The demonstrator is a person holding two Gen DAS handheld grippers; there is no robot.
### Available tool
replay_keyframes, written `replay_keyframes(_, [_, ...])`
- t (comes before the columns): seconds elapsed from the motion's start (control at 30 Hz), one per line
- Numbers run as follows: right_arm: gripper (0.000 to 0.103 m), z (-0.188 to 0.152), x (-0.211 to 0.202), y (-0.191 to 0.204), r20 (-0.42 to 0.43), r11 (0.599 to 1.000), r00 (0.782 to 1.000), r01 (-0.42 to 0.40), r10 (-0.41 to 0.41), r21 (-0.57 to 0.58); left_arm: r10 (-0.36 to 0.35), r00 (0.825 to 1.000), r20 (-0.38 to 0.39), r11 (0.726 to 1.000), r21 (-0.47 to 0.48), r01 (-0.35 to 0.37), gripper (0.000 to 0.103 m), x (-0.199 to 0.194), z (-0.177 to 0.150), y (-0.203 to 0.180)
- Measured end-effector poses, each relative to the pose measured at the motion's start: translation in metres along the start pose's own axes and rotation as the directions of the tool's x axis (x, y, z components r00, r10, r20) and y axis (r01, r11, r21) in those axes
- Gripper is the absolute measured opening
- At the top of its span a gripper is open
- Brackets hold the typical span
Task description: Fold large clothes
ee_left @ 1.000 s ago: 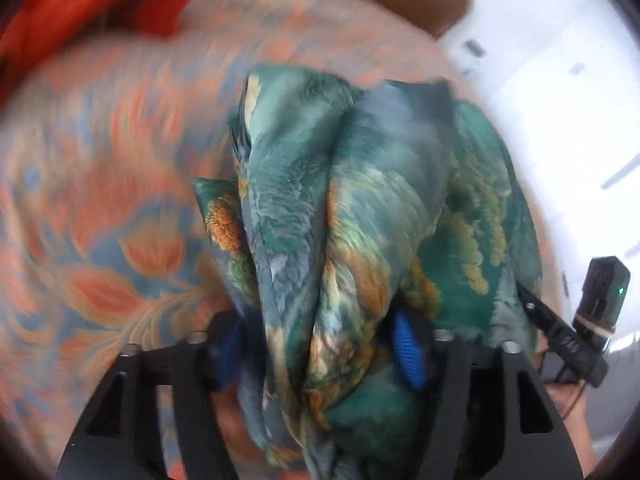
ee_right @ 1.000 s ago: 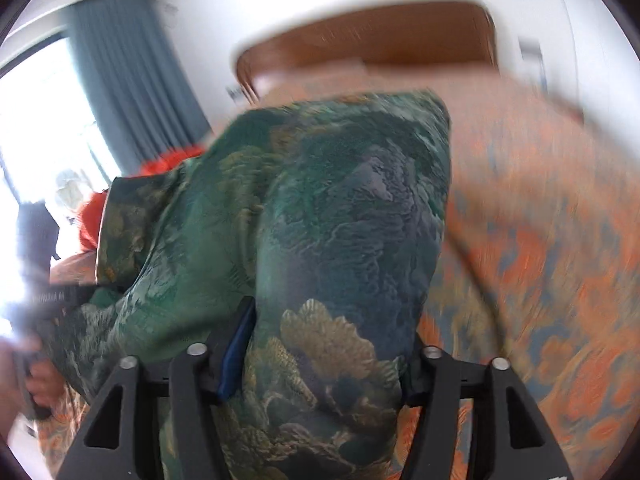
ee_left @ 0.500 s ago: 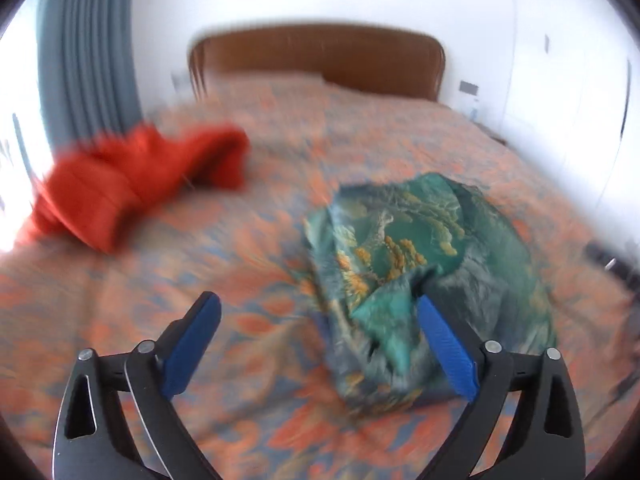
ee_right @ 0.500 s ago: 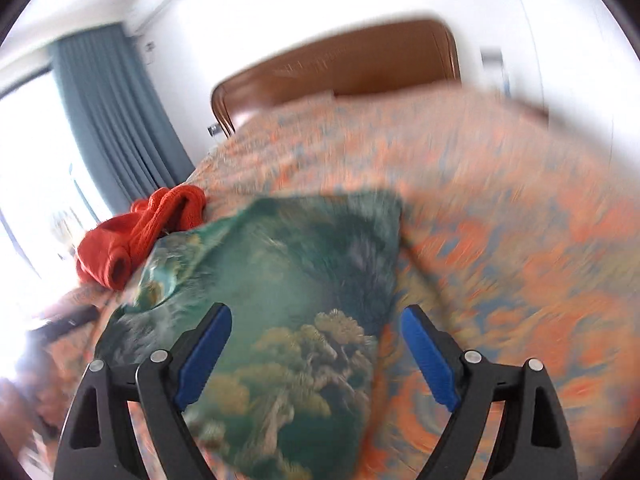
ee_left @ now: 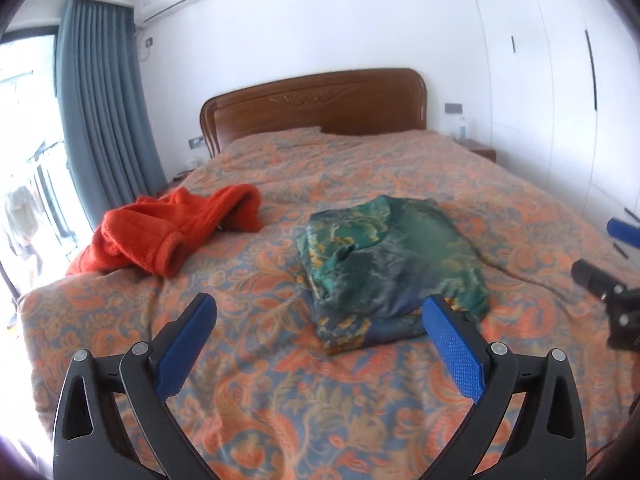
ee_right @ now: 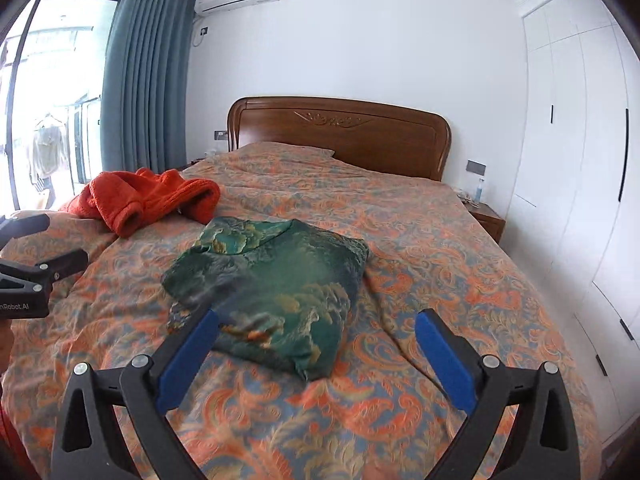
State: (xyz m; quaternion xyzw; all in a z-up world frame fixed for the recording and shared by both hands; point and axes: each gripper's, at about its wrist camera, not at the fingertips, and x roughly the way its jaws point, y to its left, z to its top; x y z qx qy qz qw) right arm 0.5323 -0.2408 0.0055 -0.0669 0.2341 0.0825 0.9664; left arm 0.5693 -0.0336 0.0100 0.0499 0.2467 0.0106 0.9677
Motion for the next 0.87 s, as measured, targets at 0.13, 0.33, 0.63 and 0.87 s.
replay_keyframes(0.13, [0.101,-0.008,-0.029,0.009,0.021,0.999,0.999,0.044,-0.044,0.006,0.065,0.998,0.005,0.998,0.005,-0.065,0.103,-0.019,-0.001,-0.011])
replay_keyframes(0.33, [0.101,-0.018,-0.056,0.009,0.007,0.998,1.0,0.023,-0.023,0.062,0.079,0.997,-0.003,0.997,0.01,-0.079,0.103,-0.04,-0.018,-0.026])
replay_keyframes(0.63, [0.101,-0.052,-0.084,0.012,-0.111,0.989,0.99,0.103,-0.091,0.106,-0.054,0.992,-0.111,0.998,-0.051,0.049,0.103,-0.049,-0.064,-0.03])
replay_keyframes(0.87, [0.101,-0.079,-0.095,0.017,-0.144,0.989,0.985,0.107,-0.091,0.106,-0.048,0.988,-0.148,0.996,-0.084,0.035,0.103,-0.05,-0.084,-0.03])
